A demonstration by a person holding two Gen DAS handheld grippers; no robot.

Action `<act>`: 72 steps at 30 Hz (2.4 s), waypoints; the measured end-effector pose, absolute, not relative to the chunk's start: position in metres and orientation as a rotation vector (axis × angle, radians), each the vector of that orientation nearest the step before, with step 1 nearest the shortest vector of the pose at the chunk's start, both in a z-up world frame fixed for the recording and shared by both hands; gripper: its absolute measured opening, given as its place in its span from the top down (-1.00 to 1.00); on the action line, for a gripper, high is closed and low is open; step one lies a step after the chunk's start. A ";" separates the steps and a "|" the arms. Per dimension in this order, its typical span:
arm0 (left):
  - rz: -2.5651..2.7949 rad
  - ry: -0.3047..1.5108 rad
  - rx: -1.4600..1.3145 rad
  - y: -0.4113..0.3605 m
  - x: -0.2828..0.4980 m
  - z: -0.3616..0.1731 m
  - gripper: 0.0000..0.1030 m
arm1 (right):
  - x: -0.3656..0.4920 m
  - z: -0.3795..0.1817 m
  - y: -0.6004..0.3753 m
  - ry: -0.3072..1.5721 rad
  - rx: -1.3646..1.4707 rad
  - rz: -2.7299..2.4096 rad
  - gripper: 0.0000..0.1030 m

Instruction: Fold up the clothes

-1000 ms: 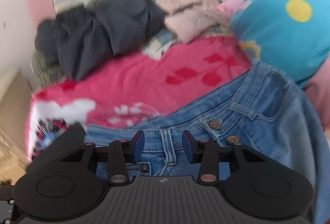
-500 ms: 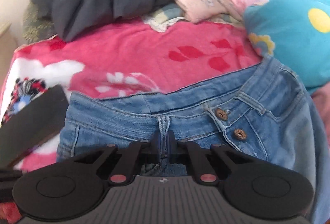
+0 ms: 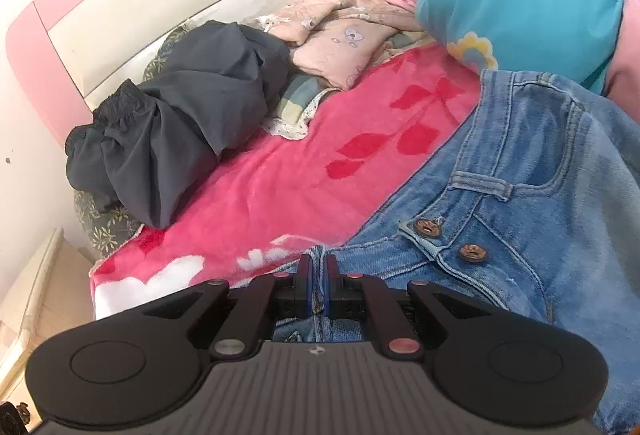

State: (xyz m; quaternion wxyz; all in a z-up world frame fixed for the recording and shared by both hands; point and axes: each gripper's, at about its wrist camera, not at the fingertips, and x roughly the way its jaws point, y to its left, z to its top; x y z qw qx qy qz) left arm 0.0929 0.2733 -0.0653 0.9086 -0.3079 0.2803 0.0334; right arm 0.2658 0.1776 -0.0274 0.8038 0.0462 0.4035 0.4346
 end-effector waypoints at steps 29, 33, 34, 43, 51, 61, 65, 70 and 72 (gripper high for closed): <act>0.055 0.605 -0.690 0.287 0.095 -0.068 0.45 | 0.328 -0.012 0.177 0.687 -0.315 0.802 0.13; 0.042 0.608 -0.705 0.290 0.095 -0.068 0.45 | 0.336 -0.035 0.191 0.687 -0.446 0.833 0.13; 0.040 0.609 -0.706 0.291 0.095 -0.068 0.45 | 0.339 -0.042 0.194 0.707 -0.456 0.840 0.14; 0.033 0.607 -0.706 0.293 0.095 -0.069 0.46 | 0.351 -0.060 0.191 0.730 -0.330 0.765 0.86; 0.039 0.601 -0.708 0.295 0.092 -0.069 0.46 | 0.348 -0.051 0.190 0.652 -0.290 0.739 0.92; 0.051 0.593 -0.697 0.296 0.089 -0.067 0.46 | 0.358 -0.038 0.210 0.578 -0.239 0.771 1.00; 0.048 0.595 -0.709 0.298 0.091 -0.068 0.46 | 0.370 -0.035 0.220 0.604 -0.235 0.749 1.00; 0.041 0.597 -0.717 0.299 0.091 -0.068 0.46 | 0.363 -0.035 0.204 0.686 -0.304 0.821 0.64; 0.041 0.597 -0.716 0.299 0.091 -0.068 0.46 | 0.357 -0.041 0.199 0.707 -0.359 0.831 0.22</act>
